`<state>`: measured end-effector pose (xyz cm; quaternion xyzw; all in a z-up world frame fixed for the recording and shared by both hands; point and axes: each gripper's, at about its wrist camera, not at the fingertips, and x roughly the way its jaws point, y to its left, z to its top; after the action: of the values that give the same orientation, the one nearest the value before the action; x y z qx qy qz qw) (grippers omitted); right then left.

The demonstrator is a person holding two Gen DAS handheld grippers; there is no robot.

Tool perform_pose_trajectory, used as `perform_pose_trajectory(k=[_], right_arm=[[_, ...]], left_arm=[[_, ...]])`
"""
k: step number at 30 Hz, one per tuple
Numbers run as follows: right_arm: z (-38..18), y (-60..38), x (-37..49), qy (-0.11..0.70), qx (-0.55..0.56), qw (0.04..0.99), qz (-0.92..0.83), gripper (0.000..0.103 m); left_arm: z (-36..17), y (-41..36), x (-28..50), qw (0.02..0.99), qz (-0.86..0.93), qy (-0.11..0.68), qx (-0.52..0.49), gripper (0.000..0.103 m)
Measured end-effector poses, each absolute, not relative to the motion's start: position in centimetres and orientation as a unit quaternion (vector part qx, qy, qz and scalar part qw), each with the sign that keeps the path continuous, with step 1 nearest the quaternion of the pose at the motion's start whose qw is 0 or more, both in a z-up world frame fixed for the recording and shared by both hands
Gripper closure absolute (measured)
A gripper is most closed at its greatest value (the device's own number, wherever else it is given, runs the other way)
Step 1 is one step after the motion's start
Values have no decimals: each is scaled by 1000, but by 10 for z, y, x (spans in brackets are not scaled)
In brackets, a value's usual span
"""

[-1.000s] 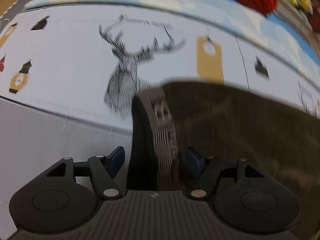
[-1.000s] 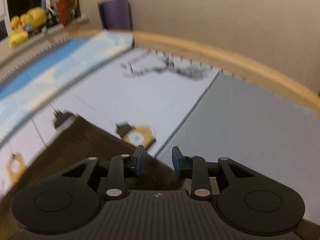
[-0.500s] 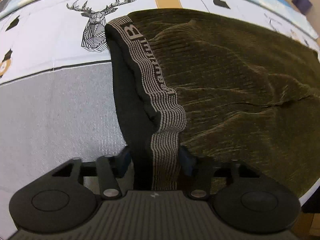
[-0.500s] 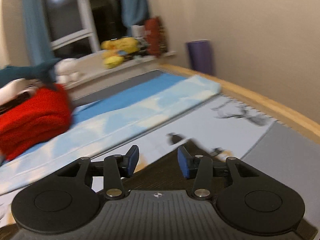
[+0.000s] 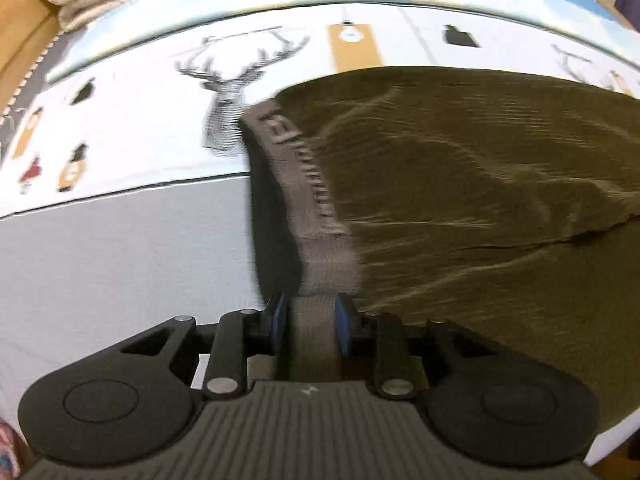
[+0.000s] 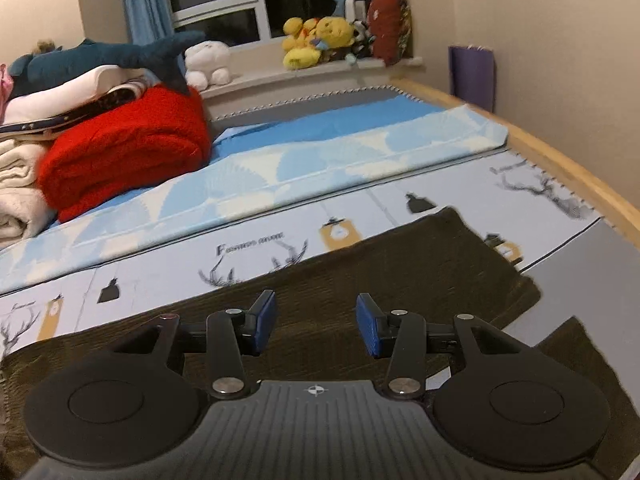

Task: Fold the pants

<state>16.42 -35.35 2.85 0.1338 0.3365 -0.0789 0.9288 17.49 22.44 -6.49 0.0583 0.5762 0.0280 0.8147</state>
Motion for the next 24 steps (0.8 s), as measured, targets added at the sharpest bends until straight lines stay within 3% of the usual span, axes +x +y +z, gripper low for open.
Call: perform_pose_trajectory(k=[5, 11, 20, 24], right_arm=[[21, -343, 165, 351, 116, 927, -59, 57], [18, -339, 167, 360, 118, 924, -42, 57], [16, -335, 169, 364, 101, 925, -35, 57], [15, -332, 169, 364, 91, 926, -35, 57]], left_arm=[[-111, 206, 172, 772, -16, 623, 124, 76], [-92, 188, 183, 787, -5, 602, 134, 75], [-44, 194, 218, 852, 67, 519, 27, 58], [-31, 186, 223, 864, 81, 497, -5, 45]])
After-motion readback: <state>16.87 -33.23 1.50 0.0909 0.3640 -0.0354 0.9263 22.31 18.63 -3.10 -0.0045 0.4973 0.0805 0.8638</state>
